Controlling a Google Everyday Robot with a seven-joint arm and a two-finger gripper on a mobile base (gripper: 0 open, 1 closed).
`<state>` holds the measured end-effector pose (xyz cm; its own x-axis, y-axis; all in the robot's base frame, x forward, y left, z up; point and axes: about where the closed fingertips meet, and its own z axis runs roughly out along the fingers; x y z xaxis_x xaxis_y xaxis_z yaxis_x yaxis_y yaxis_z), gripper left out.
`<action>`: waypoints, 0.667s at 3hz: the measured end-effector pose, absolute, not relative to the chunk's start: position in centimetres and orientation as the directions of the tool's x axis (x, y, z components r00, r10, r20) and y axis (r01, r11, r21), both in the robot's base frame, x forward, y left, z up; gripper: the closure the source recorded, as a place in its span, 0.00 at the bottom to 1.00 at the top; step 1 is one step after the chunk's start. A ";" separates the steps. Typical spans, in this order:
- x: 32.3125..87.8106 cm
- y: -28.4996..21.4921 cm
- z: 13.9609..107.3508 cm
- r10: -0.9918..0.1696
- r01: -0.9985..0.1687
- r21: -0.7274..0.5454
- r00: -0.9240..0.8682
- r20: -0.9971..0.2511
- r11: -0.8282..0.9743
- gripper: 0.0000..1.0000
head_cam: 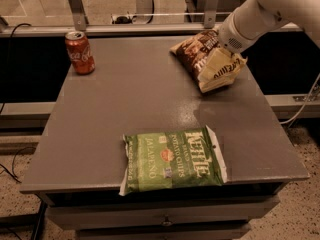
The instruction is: Move brown chip bag near green jalapeno chip bag
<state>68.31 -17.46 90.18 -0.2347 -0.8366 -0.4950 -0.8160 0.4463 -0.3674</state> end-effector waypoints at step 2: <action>72.6 -18.1 87.8 -0.778 -0.783 -0.313 -0.317 -0.542 0.537 0.18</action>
Offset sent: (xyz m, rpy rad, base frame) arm 0.0567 -0.0165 -0.0311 0.0933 0.0644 -0.1383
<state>72.64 -18.12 87.83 -0.3172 -0.7781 -0.5422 -0.7832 0.5373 -0.3130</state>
